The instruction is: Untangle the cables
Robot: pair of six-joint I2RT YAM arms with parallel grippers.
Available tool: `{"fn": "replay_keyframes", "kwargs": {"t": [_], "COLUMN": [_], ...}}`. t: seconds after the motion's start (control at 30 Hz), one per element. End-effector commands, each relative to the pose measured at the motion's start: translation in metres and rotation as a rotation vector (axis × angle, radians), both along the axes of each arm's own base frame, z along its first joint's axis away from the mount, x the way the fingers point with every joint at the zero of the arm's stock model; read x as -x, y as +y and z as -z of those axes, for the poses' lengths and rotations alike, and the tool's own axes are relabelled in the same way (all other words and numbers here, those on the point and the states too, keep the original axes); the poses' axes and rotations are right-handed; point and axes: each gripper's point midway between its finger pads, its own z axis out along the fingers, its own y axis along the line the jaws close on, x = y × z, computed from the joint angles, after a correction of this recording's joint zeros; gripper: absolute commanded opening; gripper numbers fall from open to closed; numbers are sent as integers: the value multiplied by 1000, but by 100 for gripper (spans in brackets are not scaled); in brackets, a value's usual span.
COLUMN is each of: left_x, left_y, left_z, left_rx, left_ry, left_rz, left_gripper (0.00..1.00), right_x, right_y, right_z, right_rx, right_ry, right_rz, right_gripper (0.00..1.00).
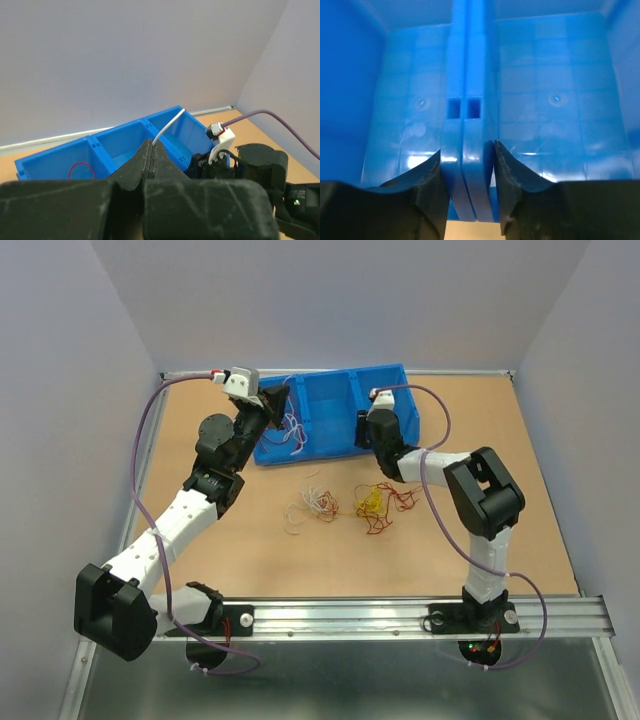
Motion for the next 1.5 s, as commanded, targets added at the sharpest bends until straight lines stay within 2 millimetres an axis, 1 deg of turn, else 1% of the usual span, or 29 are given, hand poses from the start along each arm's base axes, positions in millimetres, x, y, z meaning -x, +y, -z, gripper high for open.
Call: {"fn": "replay_keyframes", "kwargs": {"t": [0.0,0.07,0.17,0.23,0.27,0.3,0.37,0.43,0.47,0.5,0.6,0.67,0.7,0.8,0.9,0.93,0.97,1.0,1.07,1.1,1.13,1.17,1.2,1.23,1.27,1.3,1.37,1.4,1.47], "left_x": [7,6,4,2,1,-3,-8,-17,-20,-27,-39,-44,-48,-54,-63,-70,-75,-85,-95,-101,-105,-108,-110,-113,-113,-113,-106,-101,-91], "left_y": [4,5,6,4,4,2,-1,-8,-10,-14,-19,-24,-28,-37,-44,-48,-49,-47,-47,-50,-50,-52,-55,-59,-60,-61,-67,-68,-75], "left_z": [-21,-21,-20,-18,-19,-15,-18,-13,-11,-7,6,12,20,26,24,29,33,44,52,66,69,75,79,88,90,92,93,89,91], "left_rx": [30,30,28,22,21,14,7,-8,-14,-21,-46,-63,-74,-73,-39,-19,-10,-8,-19,-35,-51,-68,-83,-100,-125,-141,-182,-184,-200], "left_ry": [-77,-77,-78,-77,-83,-76,-85,-72,-68,-56,-24,-9,6,19,41,75,95,128,153,178,181,191,197,213,207,201,183,174,169], "left_rz": [-13,-18,-23,-25,-24,-26,-24,-15,-14,-16,-20,-15,-1,26,21,18,6,-38,-64,-85,-95,-95,-92,-88,-90,-87,-73,-68,-42], "left_gripper": [0,0,0,0,0,0,0,0,0,0,0,0,0,0,0,0,0,0,0,1,5,9,16,43,55,75,79,80,80], "right_x": [17,27,37,43,46,49,54,61,64,68,73,75,76,81,86,87,90,91,93,96,98,100,103,107,110,115,121,126,131], "right_y": [23,27,31,33,30,32,34,40,41,43,43,43,42,37,30,25,22,19,12,6,3,0,-2,-5,-8,-9,-10,-14,-19], "right_z": [-39,-32,-34,-41,-37,-38,-42,-42,-46,-44,-50,-53,-57,-64,-72,-79,-76,-79,-82,-86,-88,-97,-99,-99,-99,-109,-114,-104,-119], "right_rx": [-113,-114,-98,-92,-84,-90,-98,-105,-112,-114,-147,-157,-165,-175,-183,-189,-181,-181,-175,-176,-171,-178,-180,-168,-159,-166,-151,-109,-101], "right_ry": [-78,-62,-68,-83,-76,-79,-81,-80,-88,-90,-113,-122,-133,-154,-175,-191,-187,-197,-208,-219,-222,-241,-245,-249,-243,-254,-239,-186,-175], "right_rz": [22,12,4,-7,-9,-19,-29,-42,-44,-41,-51,-55,-56,-51,-34,-20,-12,-5,18,30,35,39,42,36,32,19,4,0,4], "right_gripper": [35,28,28,27,27,26,26,31,36,46,58,61,63,66,68,68,68,69,69,69,69,69,71,72,76,78,79,79,79]}}
